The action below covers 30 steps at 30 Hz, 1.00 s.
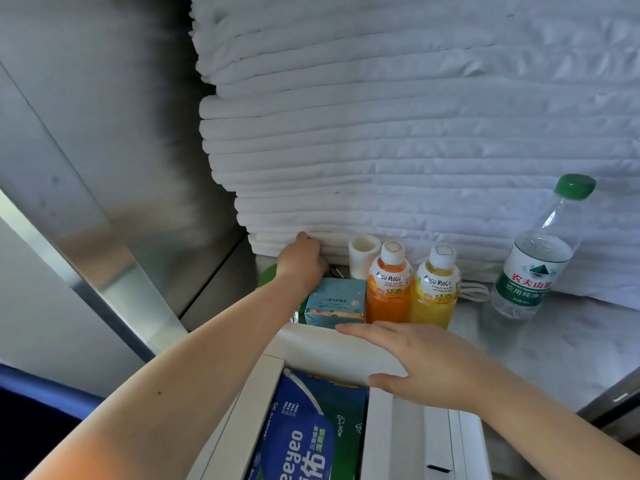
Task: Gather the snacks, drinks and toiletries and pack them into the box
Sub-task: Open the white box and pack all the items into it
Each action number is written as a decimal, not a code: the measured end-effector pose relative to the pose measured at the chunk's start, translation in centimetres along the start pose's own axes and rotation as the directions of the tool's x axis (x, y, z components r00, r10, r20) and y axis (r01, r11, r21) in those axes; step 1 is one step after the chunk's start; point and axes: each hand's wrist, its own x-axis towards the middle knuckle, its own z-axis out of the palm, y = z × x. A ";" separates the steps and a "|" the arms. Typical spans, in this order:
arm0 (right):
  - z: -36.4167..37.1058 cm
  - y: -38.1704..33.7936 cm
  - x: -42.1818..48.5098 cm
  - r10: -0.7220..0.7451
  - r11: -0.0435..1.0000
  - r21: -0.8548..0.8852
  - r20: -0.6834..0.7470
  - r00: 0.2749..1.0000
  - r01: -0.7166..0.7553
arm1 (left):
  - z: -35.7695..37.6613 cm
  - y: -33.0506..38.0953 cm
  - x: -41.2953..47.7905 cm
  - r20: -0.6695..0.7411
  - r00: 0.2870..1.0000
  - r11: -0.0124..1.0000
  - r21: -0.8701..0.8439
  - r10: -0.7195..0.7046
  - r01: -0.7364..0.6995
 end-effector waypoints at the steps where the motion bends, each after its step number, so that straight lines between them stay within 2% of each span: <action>1: 0.0 0.0 0.0 -0.002 1.000 0.002 0.000 1.000 0.002 | -0.1 -0.1 -0.1 -0.008 1.000 1.000 -0.025 -0.002 0.002; 12: -0.1 0.0 -0.1 0.006 1.000 0.015 0.004 1.000 -0.006 | -1.8 -0.2 -2.4 -0.203 0.979 0.958 -0.285 -0.021 -0.039; 17: 0.1 0.1 0.0 0.002 1.000 0.012 0.003 1.000 -0.002 | -3.7 -0.4 -4.4 -0.360 0.929 0.930 -0.302 0.090 -0.208; 21: 0.2 0.3 0.0 -0.014 0.999 0.037 -0.016 1.000 0.015 | -5.9 -0.5 -6.8 -0.507 0.843 0.901 -0.257 0.182 -0.349; 26: -0.4 0.0 -0.1 0.032 0.987 0.160 -0.130 0.991 -0.011 | -7.8 0.0 -10.8 -0.624 0.737 0.855 -0.206 0.260 -0.476; 30: -0.6 -0.7 -0.4 0.108 0.941 0.337 -0.365 0.925 0.023 | -8.5 0.5 -14.3 -0.615 0.724 0.821 -0.208 0.313 -0.531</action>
